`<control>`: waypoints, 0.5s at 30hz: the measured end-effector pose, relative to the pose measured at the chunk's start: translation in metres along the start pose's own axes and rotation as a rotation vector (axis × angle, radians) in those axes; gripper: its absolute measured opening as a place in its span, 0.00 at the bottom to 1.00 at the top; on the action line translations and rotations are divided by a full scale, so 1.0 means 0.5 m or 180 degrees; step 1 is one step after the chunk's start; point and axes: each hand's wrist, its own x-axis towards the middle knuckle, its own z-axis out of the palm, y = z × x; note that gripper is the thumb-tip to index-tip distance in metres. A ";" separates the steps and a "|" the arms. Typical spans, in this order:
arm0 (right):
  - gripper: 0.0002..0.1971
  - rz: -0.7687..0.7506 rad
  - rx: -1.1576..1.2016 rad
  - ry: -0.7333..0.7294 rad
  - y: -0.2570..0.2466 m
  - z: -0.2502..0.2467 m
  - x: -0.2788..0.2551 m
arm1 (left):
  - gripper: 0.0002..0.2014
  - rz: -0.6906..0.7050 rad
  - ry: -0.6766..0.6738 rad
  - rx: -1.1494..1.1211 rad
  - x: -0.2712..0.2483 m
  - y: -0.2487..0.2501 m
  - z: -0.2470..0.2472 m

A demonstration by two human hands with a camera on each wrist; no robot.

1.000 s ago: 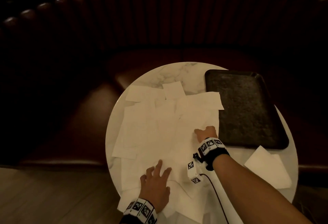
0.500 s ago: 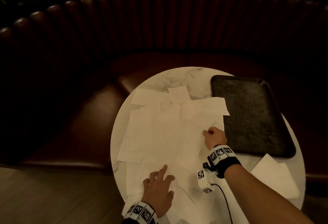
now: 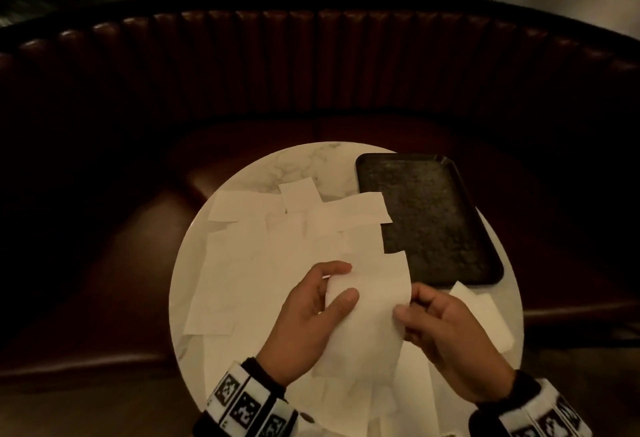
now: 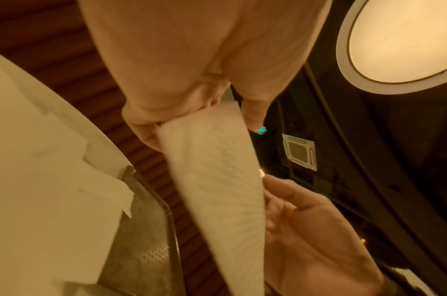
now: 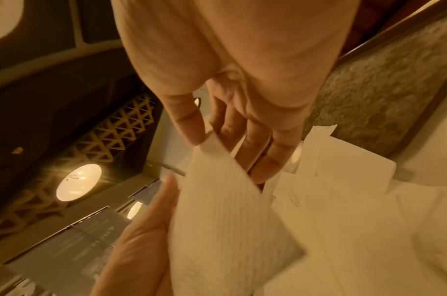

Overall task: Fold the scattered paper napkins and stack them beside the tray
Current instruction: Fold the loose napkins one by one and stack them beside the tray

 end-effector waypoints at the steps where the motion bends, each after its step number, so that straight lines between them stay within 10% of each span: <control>1: 0.12 -0.0009 0.0008 -0.0003 -0.002 0.002 -0.013 | 0.16 0.0049 0.0087 -0.0084 -0.004 0.005 0.012; 15: 0.20 -0.0887 -0.0201 0.0227 -0.009 0.013 -0.080 | 0.37 0.0640 0.0289 0.0320 -0.073 0.072 0.037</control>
